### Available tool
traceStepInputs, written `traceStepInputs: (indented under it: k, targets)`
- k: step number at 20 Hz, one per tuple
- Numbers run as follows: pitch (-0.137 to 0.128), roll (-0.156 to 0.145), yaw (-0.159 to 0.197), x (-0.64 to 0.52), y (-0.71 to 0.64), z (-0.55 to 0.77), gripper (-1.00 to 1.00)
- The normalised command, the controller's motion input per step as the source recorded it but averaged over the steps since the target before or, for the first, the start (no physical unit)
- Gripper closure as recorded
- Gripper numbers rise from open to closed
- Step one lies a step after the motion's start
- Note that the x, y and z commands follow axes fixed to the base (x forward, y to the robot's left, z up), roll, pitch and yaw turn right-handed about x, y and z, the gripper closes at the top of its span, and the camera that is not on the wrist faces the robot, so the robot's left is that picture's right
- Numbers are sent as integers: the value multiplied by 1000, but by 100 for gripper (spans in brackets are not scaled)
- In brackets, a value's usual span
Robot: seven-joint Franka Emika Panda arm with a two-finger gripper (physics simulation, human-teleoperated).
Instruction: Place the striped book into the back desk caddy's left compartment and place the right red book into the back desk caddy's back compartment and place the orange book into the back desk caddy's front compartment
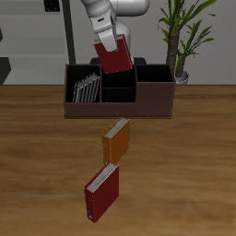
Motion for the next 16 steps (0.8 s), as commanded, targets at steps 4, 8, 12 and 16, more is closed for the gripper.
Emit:
traceStepInputs:
  k: [4,8,12,16]
  targets:
    - [36,-8,-36,40,53,-78,100]
    - [34,-6,-19,20,5,-62,100]
    - [38,-8,14,89,-42,-174,100]
    - [35,-5,-9,18,-31,-158,100]
